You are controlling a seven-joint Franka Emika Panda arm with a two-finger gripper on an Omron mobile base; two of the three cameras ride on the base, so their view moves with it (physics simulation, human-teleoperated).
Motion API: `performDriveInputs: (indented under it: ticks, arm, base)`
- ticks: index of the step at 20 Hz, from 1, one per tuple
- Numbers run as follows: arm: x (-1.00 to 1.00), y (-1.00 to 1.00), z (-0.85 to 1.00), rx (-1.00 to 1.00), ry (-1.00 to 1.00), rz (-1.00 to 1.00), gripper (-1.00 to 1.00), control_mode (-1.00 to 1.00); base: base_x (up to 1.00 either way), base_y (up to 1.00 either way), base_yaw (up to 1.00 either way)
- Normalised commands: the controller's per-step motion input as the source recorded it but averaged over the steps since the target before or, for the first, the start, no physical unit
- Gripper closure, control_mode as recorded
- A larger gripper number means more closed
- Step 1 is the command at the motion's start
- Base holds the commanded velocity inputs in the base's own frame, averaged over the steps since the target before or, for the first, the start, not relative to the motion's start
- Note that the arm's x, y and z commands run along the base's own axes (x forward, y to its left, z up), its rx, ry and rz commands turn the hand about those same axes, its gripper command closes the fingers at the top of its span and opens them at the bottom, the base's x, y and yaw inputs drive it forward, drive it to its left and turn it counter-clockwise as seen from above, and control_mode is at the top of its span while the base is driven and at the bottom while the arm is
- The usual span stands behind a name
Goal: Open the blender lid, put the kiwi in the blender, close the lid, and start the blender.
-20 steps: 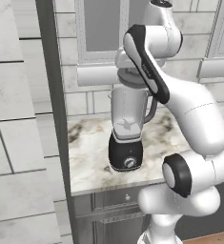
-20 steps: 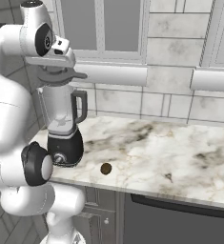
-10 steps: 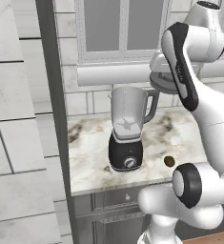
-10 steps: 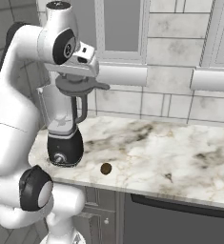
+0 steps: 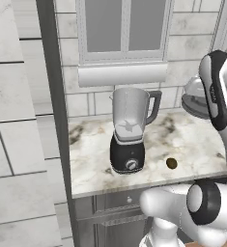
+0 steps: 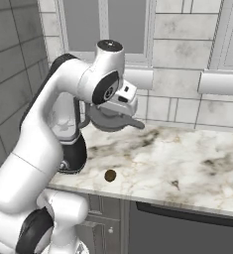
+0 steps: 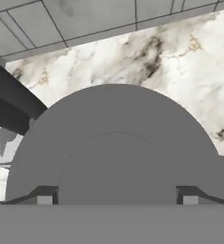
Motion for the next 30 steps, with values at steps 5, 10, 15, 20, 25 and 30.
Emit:
performDriveInputs:
  ticks: [5,10,15,20,25,30]
  arm:
    - [-0.01,-1.00,-0.94,0.05,0.15,-0.06,1.00,-1.00]
    - [0.11,-0.88,-1.00,0.01,0.21,-0.03,1.00,-1.00]
    - [0.31,-0.43,-0.81,0.00,0.18,-0.01,1.00,-1.00]
    - [0.31,-0.01,-0.58,-0.03,0.11,0.00,1.00,-1.00]
    - [0.42,0.00,-0.59,0.00,0.03,0.00,1.00,-1.00]
    - [0.39,0.00,-0.19,0.00,0.00,-0.01,1.00,-1.00]
  base:
    - [0.00,0.00,0.00]
    - [0.00,0.00,0.00]
    - [0.00,0.00,0.00]
    - [0.00,0.00,0.00]
    - [0.00,0.00,0.00]
    - [0.00,0.00,0.00]
